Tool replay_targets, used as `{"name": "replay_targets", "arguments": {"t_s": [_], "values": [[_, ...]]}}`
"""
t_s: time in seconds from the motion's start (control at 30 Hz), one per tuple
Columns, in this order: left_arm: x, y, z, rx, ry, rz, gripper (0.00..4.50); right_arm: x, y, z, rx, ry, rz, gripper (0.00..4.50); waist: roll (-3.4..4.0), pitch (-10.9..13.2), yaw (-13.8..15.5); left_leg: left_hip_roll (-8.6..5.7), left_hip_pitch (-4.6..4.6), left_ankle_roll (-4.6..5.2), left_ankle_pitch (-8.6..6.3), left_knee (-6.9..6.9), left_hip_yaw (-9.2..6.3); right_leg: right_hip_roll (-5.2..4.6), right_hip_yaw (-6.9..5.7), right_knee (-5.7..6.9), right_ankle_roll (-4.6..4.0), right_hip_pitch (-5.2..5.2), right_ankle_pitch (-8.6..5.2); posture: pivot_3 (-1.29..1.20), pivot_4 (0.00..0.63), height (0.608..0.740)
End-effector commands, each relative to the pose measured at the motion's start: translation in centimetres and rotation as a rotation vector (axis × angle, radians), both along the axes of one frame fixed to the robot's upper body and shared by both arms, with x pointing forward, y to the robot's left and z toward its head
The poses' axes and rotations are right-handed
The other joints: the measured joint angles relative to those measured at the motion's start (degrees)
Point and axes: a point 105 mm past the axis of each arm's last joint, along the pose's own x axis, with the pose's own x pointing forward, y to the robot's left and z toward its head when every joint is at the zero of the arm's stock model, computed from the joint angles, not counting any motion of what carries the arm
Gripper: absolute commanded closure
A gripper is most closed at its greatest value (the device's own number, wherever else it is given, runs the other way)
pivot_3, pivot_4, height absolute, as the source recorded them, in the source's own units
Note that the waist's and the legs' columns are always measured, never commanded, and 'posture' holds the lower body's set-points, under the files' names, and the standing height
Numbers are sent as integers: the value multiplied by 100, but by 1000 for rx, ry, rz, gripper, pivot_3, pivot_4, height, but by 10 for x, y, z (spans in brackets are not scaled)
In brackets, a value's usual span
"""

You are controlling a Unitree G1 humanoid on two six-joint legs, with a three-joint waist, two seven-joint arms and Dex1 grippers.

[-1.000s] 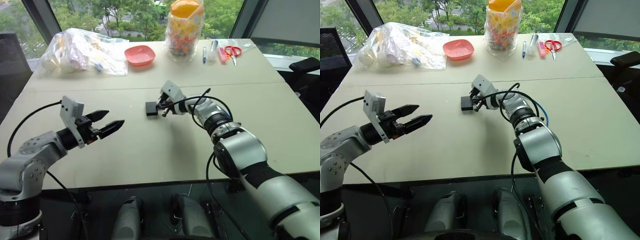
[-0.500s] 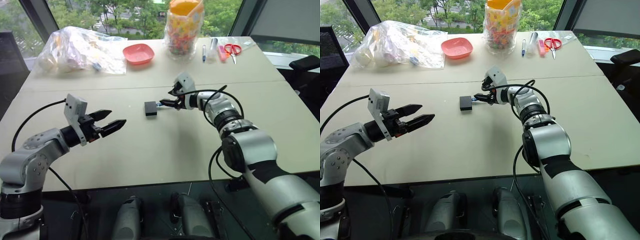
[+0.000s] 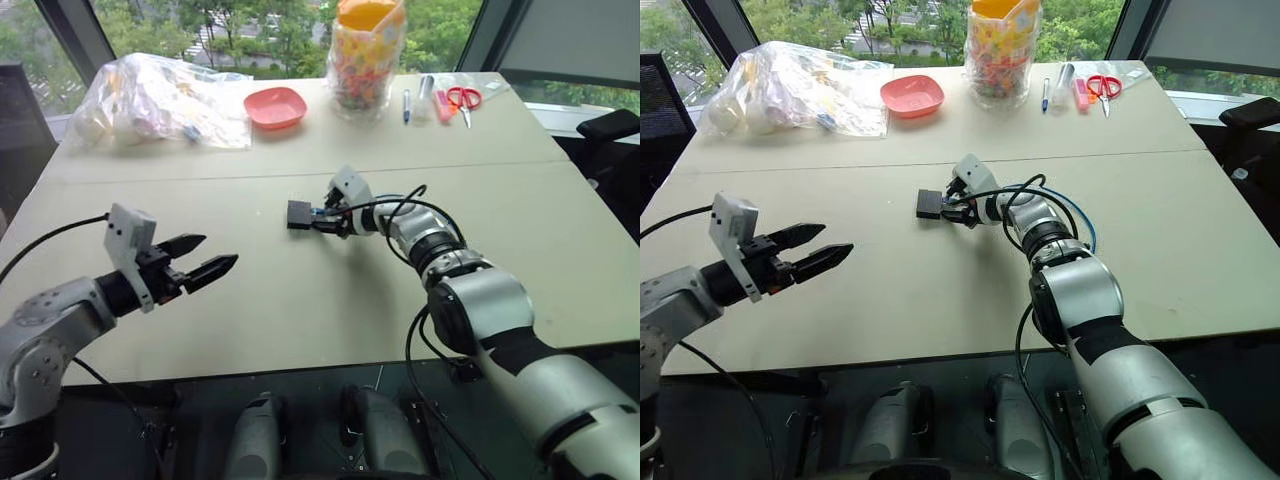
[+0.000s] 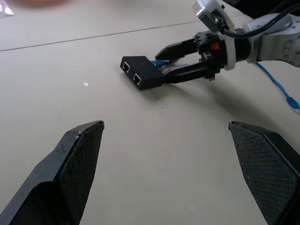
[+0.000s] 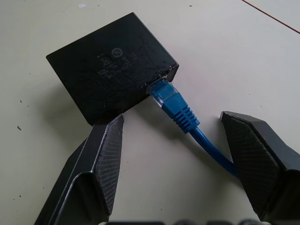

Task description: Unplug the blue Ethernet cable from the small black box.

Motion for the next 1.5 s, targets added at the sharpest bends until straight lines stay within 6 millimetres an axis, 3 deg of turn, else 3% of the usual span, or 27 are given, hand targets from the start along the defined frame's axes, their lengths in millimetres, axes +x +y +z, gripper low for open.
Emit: {"name": "replay_targets", "arguments": {"t_s": [0.03,0.1,0.27,0.37,0.5,0.63,0.87,1.1,1.33,1.5], "values": [[-16,5,15,32,-42,34,27,-3,5,-11,-49,12,2,1355,0,0,-7,0,2,0,0,0,0,0,0,-1,-1,2,0,0,150,740],[-22,7,15,37,-32,52,27,-5,6,-14,-29,43,5,2014,1,-1,-16,2,5,-3,-2,0,-1,0,0,-2,-2,3,0,0,150,740],[-26,4,11,19,-21,61,27,-12,7,-19,-9,94,47,4459,0,-1,7,1,5,-17,-10,0,-6,0,-2,-6,-3,6,0,0,150,740],[-18,2,8,9,-17,45,27,-14,5,-20,-58,84,89,4459,0,-1,6,1,3,-18,-11,-1,-5,0,-3,-10,-3,6,0,0,150,740],[6,3,14,-55,-47,10,27,3,-2,8,-184,-151,85,4459,1,-1,16,-2,1,-15,-9,-5,-6,4,-6,-12,-3,5,0,0,150,740],[49,11,22,-155,-72,-31,27,13,2,52,-327,-480,164,4459,6,5,70,-11,-3,-7,-3,-4,-4,2,-8,-11,-2,4,0,0,150,740],[120,-13,42,-287,-72,-252,27,-6,9,98,-374,-839,381,4459,-4,5,9,-26,-24,6,0,-4,26,-2,-5,-11,31,-7,9,0,150,740],[151,-48,58,-368,-63,-393,27,-14,5,129,-374,-991,393,4459,-5,6,-4,-25,-21,9,-1,-17,53,1,-1,-4,39,-19,4,0,150,740],[160,-73,57,-345,-57,-446,27,-21,3,136,-380,-1028,393,4459,-5,6,5,-23,-13,10,-1,-12,63,-3,6,4,45,-17,1,0,150,740],[159,-81,62,-376,-65,-484,2251,-25,2,136,-379,-1030,384,4500,-6,7,6,-22,-14,10,-2,-9,63,-3,8,7,44,-19,2,0,150,740]]}}
